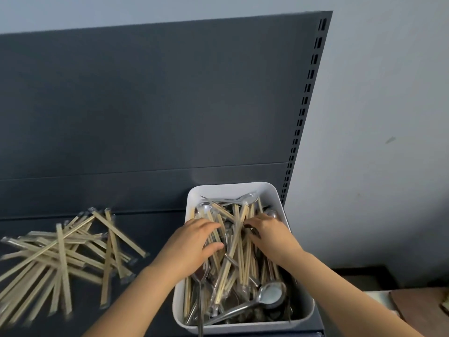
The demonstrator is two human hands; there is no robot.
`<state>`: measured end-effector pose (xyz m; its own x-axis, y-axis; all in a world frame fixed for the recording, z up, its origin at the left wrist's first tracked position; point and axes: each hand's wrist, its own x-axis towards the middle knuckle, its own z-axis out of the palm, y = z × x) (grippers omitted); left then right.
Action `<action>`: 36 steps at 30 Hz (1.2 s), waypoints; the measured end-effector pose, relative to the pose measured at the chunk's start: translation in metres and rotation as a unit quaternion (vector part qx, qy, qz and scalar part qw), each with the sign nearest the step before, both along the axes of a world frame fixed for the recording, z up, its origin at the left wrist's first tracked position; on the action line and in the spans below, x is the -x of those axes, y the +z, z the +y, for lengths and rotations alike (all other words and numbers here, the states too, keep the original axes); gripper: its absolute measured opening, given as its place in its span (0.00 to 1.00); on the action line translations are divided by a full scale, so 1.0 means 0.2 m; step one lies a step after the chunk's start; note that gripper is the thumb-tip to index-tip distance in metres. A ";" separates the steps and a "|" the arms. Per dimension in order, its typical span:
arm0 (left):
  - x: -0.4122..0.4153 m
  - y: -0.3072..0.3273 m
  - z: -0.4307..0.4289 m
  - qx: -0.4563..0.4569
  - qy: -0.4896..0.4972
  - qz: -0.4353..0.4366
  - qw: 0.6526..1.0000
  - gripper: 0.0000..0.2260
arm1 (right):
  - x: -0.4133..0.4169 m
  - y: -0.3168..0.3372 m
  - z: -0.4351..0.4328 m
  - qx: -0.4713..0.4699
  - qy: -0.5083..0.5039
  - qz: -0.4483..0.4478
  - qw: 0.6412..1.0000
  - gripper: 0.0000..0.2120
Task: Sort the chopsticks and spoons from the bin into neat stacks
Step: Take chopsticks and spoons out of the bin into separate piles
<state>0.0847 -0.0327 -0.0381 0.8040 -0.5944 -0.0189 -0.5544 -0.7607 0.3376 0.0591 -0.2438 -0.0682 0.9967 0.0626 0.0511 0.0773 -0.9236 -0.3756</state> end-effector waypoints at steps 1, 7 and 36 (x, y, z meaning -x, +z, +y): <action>-0.01 0.01 0.00 0.004 0.001 -0.006 1.000 0.24 | 0.00 0.00 0.00 -0.008 -0.006 -0.003 1.000 0.15; -0.10 0.03 -0.01 0.036 0.009 -0.038 0.999 0.21 | -0.03 0.03 -0.04 -0.099 -0.097 -0.043 0.989 0.04; -0.10 -0.06 -0.05 -0.025 -0.015 0.095 0.995 0.28 | 0.11 0.44 -0.06 -0.357 -0.217 -0.190 0.888 0.07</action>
